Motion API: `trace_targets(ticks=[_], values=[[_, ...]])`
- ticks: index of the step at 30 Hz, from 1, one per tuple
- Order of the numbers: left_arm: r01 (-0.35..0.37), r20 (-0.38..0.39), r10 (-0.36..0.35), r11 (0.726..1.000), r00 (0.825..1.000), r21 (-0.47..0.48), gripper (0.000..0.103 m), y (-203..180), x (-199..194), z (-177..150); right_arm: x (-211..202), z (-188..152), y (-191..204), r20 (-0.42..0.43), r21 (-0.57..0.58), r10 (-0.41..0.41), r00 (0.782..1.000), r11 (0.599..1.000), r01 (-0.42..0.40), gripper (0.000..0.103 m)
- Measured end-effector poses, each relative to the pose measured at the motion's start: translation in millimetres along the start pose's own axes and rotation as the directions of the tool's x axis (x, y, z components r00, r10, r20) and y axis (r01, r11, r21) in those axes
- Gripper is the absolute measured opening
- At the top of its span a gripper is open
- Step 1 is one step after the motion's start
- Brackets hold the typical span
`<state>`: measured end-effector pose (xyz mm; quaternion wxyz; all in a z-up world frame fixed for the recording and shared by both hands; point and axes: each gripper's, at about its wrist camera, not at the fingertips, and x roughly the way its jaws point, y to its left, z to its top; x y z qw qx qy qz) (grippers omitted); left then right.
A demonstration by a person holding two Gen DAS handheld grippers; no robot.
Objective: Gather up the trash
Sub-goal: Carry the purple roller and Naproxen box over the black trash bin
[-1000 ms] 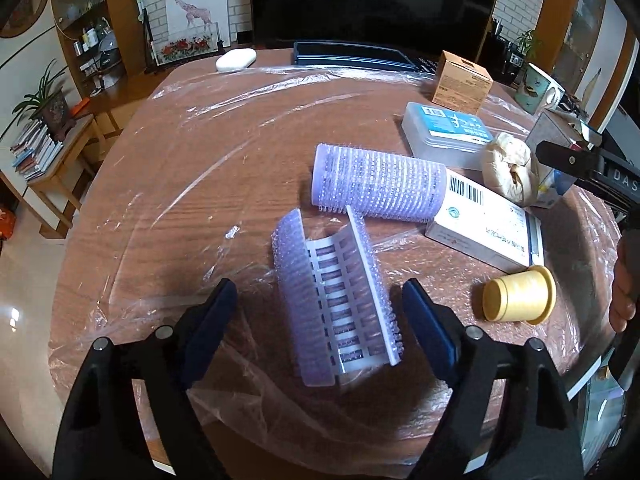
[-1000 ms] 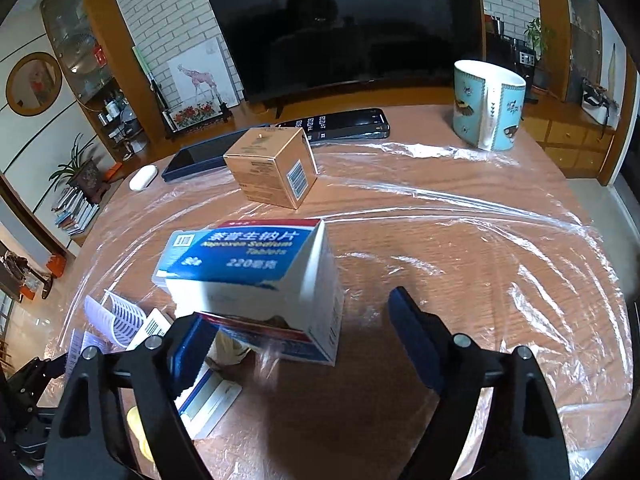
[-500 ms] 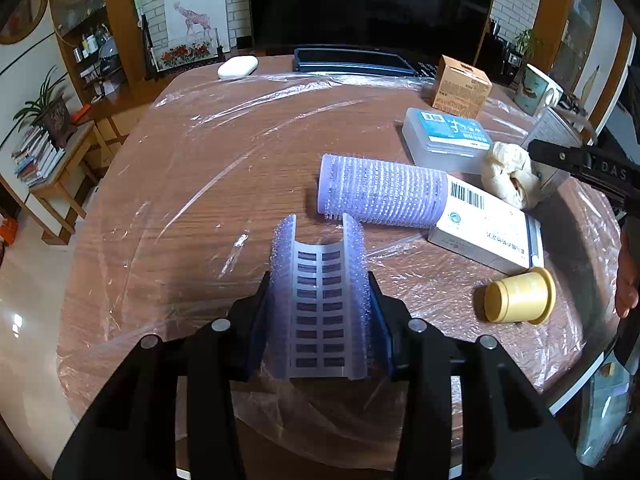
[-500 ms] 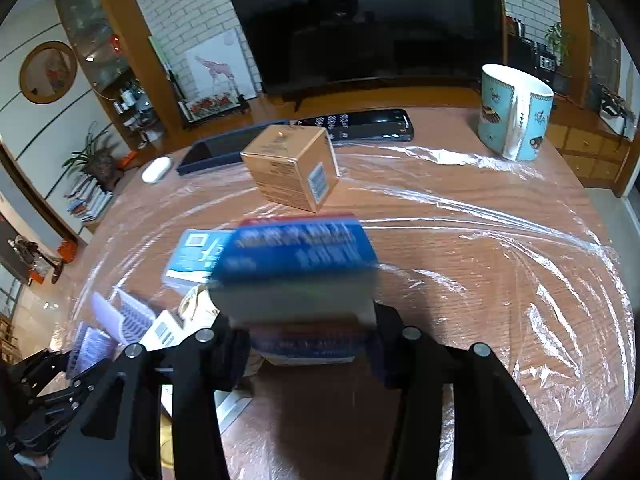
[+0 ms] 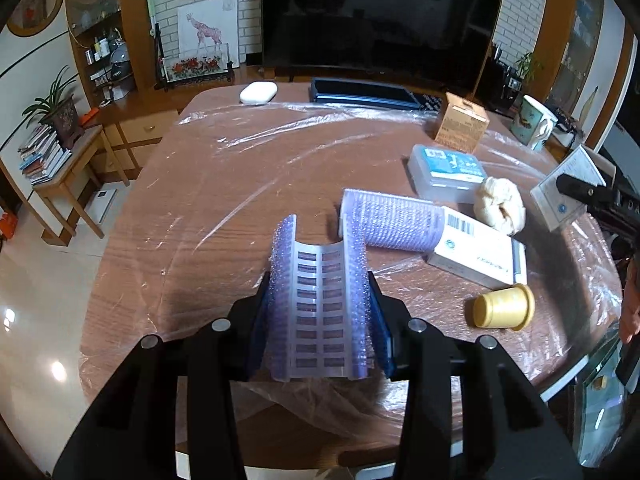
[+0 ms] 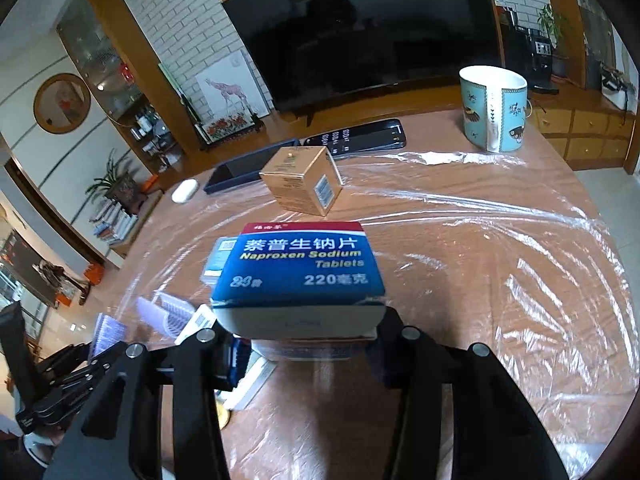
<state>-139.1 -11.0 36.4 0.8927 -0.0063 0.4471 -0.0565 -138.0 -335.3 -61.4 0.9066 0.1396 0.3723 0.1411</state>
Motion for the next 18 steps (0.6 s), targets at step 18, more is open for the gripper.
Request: trace_targets(ticks=[18], values=[[0.118,0.017,-0.120,0.991,0.993,0.064,0.044,-18.2,-20.8,-10.8,-35.0,-39.4,26.1,-0.010,0.004,0.015,1.000,1.000,-0.015,0.046]])
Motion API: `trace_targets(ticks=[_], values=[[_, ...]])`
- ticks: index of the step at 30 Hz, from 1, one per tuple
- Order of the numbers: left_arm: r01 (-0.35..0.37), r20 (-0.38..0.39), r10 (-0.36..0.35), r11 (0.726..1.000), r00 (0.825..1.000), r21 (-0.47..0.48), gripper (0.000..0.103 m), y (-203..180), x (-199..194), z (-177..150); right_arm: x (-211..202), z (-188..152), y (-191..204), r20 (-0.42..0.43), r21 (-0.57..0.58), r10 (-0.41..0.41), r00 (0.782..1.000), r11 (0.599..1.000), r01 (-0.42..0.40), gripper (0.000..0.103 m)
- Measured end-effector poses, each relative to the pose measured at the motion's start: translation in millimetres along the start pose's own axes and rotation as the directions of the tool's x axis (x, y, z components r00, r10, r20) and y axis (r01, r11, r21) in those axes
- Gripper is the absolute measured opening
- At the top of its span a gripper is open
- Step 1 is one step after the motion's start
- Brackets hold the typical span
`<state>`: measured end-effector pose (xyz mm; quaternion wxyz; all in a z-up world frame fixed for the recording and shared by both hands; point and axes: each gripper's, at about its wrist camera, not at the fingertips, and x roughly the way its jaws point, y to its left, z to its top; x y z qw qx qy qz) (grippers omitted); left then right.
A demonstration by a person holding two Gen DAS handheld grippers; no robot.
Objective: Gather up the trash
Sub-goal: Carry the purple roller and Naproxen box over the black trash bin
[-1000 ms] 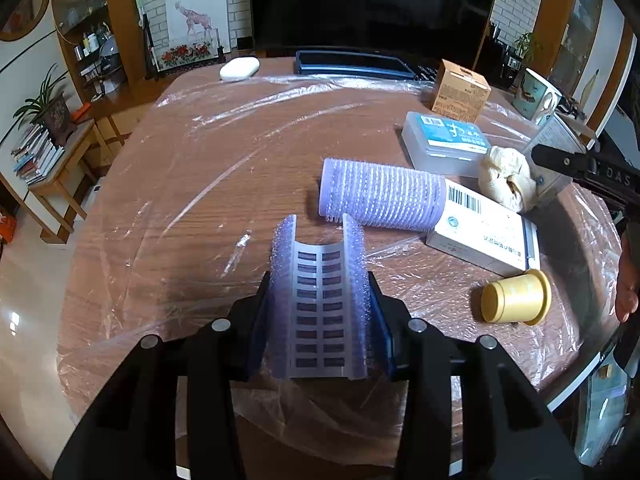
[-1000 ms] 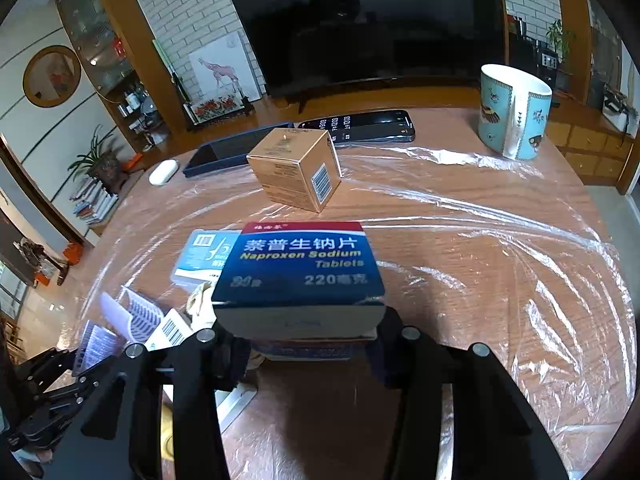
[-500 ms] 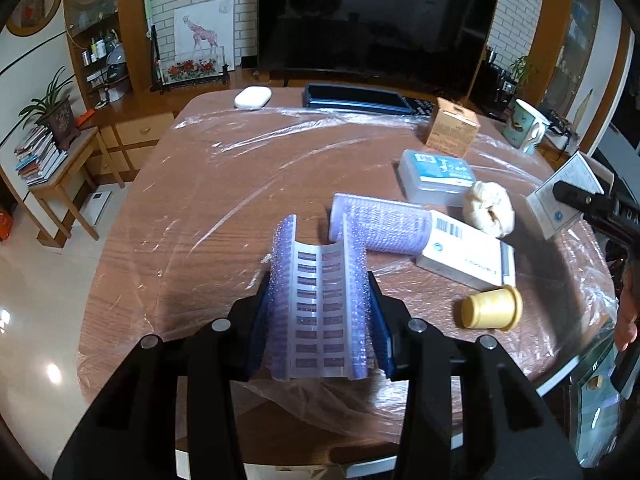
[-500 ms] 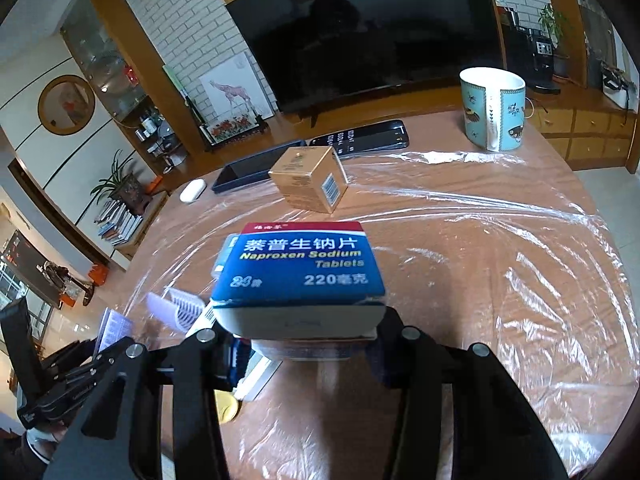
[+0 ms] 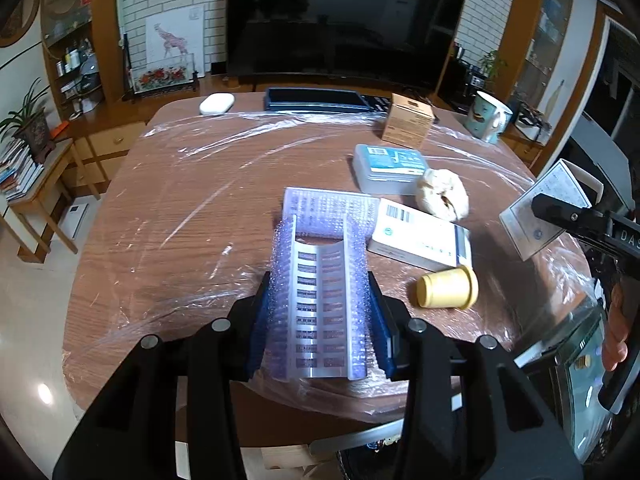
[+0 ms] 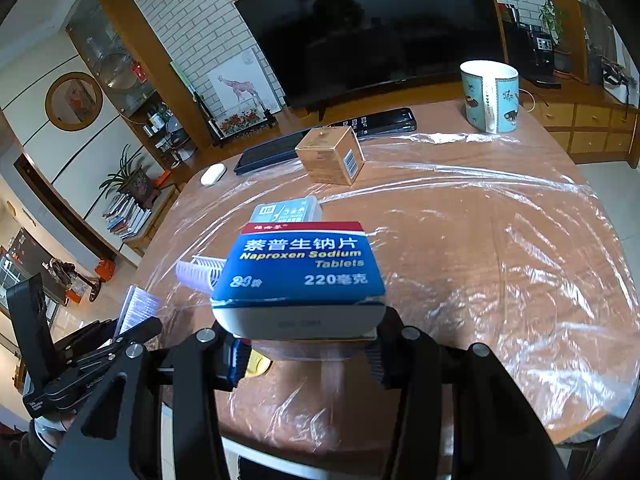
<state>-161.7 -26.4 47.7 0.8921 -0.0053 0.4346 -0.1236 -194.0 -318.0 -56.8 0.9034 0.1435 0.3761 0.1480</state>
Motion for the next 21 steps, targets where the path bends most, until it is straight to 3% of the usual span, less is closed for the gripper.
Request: trace_targets(ticks=[21], values=[[0.133,0.006,-0.134,0.985,0.991,0.107,0.044,-19.2,-16.0,-8.5,-44.3,-45.6,23.3,0.015,0.008,-0.006,1.000,1.000,0.006,0.046]])
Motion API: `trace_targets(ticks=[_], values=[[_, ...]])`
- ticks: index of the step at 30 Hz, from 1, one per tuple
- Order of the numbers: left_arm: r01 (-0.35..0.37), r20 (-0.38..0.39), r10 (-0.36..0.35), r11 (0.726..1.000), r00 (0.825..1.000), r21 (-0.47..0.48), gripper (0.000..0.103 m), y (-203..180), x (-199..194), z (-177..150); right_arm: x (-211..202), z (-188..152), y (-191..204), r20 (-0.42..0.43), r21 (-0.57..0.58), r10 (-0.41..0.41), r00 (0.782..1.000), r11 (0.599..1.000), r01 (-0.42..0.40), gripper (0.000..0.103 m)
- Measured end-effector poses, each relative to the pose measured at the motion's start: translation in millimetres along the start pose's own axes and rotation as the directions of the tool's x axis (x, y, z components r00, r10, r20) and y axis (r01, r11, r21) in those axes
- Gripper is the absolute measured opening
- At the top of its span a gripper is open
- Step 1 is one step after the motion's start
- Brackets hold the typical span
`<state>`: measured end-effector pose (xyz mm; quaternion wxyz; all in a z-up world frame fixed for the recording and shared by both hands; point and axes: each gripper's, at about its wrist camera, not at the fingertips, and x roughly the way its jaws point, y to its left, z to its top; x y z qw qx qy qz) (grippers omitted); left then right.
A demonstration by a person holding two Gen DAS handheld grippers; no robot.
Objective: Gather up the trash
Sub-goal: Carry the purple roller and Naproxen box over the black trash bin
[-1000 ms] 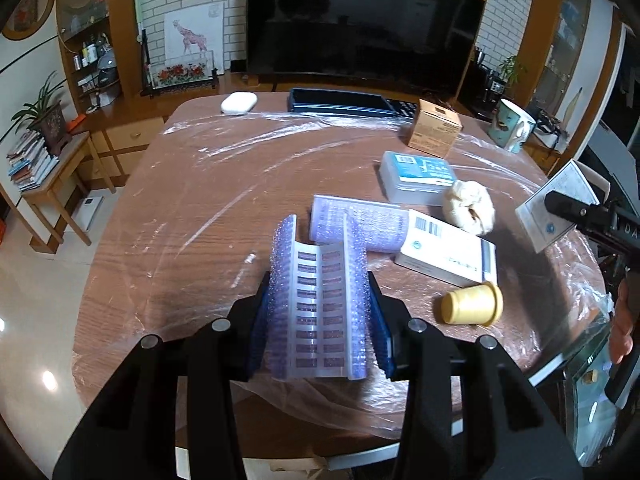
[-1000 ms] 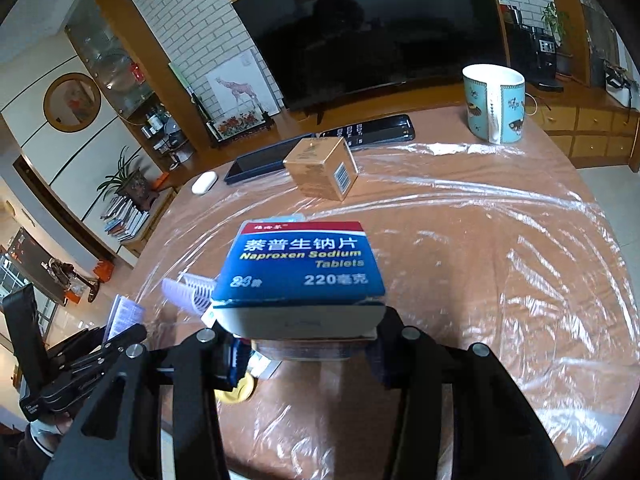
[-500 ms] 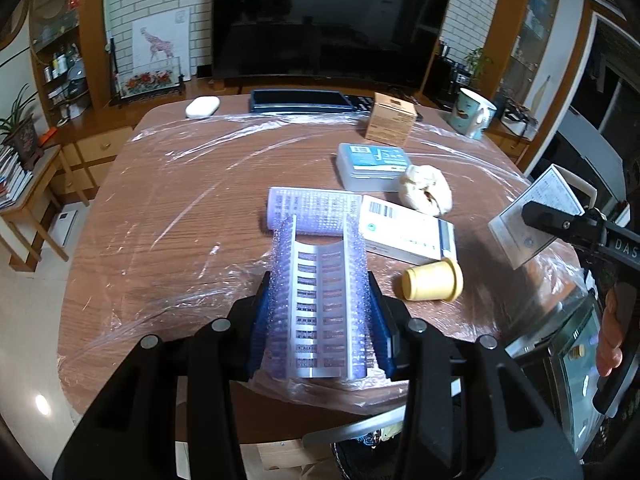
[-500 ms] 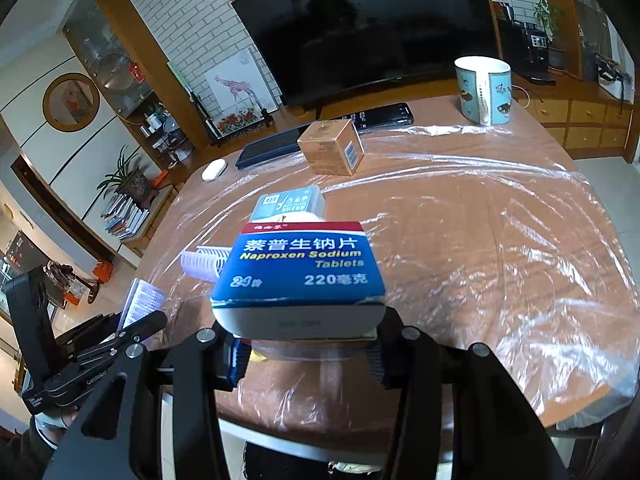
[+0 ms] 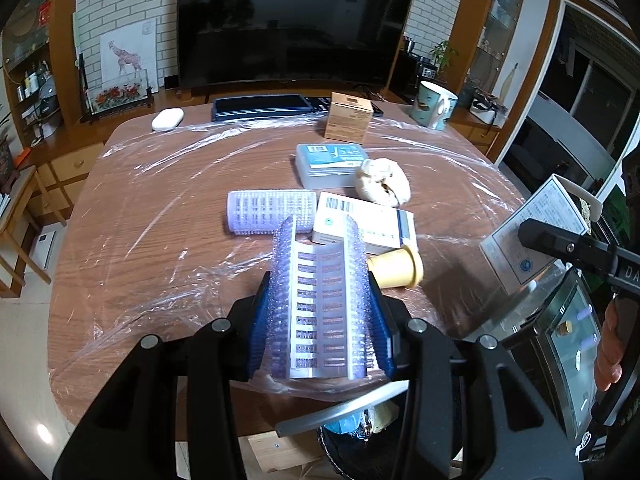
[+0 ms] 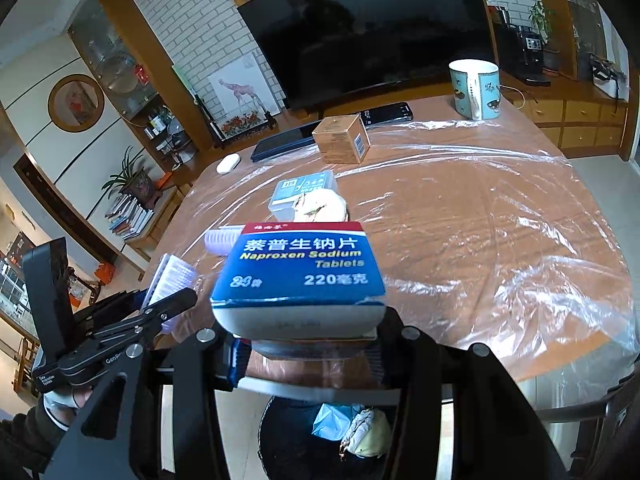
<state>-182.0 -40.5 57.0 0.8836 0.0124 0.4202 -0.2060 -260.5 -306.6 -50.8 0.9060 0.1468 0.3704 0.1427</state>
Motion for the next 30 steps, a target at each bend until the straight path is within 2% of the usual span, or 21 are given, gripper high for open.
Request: trace_targets(ticks=[12,30], values=[[-0.004,-0.007,0.004,1.000,1.000,0.009,0.044,-28.8,-11.6,-17.0,-19.9,-26.5,-3.6,-0.039,-0.023,0.048,0.998,0.999,-0.049,0.046],[-0.043,-0.063,0.043,0.999,0.997,0.012,0.044,-70.9,-23.5,-66.4,-37.0,-78.1,-17.7,-0.144,-0.052,0.084,0.986,0.994,-0.092,0.046]])
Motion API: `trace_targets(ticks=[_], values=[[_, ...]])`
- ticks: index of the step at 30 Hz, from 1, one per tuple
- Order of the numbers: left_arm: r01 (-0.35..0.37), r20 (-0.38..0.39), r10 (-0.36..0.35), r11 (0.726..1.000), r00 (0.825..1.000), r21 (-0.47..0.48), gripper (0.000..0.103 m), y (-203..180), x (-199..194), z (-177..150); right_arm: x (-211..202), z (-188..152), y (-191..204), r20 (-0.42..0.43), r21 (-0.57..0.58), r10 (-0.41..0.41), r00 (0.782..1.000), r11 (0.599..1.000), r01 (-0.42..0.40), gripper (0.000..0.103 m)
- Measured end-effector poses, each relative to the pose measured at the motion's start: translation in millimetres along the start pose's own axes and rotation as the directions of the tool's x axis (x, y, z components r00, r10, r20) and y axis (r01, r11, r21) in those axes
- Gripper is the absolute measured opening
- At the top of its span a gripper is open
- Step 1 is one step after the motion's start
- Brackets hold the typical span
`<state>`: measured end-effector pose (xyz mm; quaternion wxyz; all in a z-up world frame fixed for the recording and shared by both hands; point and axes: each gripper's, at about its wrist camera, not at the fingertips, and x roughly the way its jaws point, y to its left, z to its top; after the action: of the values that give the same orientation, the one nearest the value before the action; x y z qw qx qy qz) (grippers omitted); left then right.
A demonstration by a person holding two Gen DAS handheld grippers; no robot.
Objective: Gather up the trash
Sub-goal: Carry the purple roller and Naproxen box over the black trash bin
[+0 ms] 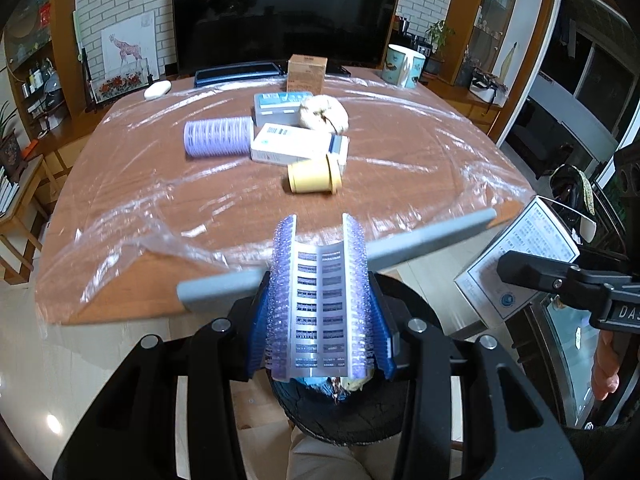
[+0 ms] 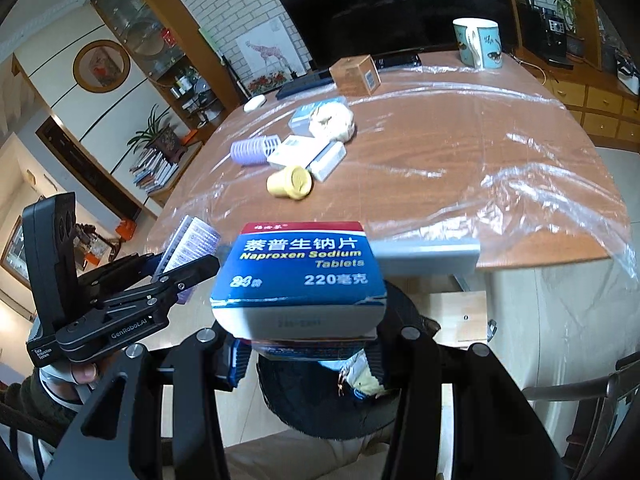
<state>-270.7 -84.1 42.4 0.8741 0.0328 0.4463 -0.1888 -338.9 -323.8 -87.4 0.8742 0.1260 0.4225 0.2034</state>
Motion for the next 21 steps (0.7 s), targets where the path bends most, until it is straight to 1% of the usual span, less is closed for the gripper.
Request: trace_targets(ticks=[11,21], values=[[-0.007,-0.053,0.008,1.000,0.999,0.024,0.044,-10.5,8.3,-24.4,9.6,-18.7,-3.9,-0.051,-0.010,-0.004,0.999,1.000,0.003,0.046],[-0.006,-0.095,0.010,0.999,0.995,0.047,0.044,-18.6,18.8,-37.1,22.0,-31.5,-10.6,-0.091,-0.007,-0.008,0.996,1.000,0.008,0.046]])
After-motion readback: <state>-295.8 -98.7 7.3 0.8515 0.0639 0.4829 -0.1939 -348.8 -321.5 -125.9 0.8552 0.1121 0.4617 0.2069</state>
